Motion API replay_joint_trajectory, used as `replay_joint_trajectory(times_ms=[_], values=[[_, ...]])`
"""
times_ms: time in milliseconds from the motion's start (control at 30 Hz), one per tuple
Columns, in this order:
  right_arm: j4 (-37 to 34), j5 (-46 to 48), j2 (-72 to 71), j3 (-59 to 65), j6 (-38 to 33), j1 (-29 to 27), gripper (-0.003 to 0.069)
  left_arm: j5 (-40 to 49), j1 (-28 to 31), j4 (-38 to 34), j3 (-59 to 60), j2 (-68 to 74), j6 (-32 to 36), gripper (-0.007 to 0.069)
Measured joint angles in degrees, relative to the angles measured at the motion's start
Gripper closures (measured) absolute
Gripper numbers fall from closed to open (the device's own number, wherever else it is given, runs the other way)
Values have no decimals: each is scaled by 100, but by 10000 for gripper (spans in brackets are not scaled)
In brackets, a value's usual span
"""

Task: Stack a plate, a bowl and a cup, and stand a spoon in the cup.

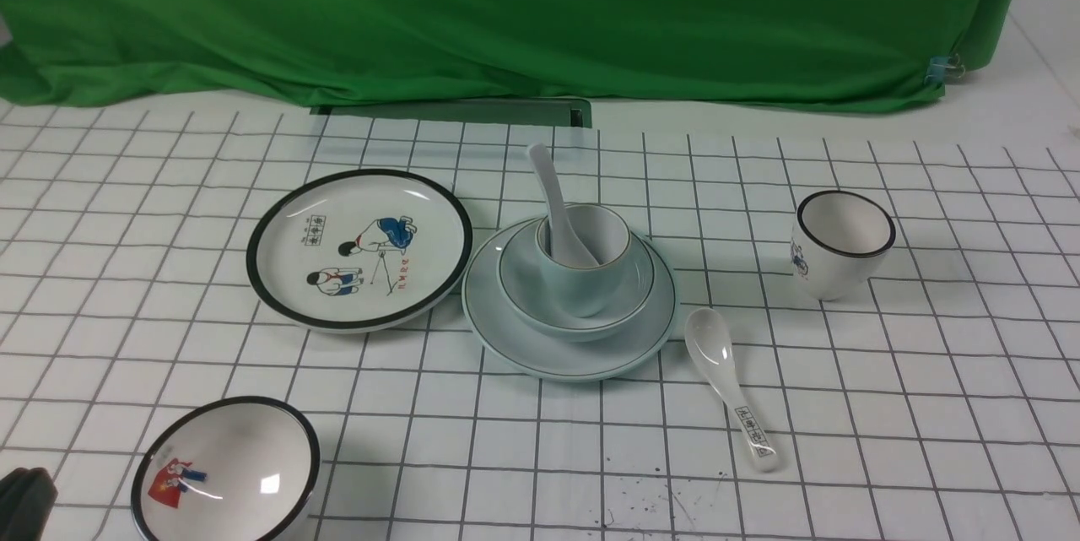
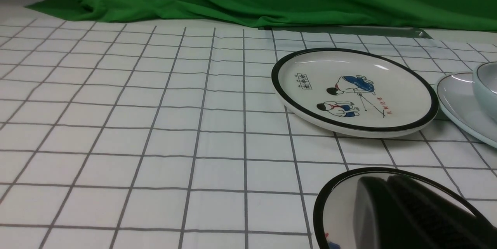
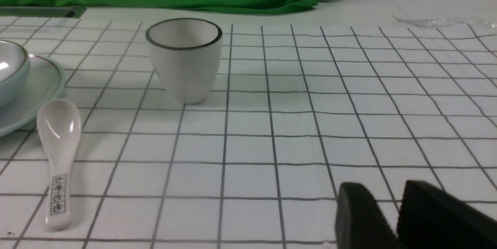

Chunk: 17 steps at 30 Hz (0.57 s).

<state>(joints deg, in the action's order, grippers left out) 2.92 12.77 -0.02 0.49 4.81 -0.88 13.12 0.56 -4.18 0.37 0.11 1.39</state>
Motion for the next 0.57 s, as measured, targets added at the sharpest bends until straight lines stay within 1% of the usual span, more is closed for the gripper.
replay_joint_trajectory(times_ms=[567], values=[[0, -7, 0, 0, 0, 0, 420, 0, 0, 2, 0, 0, 0, 652]])
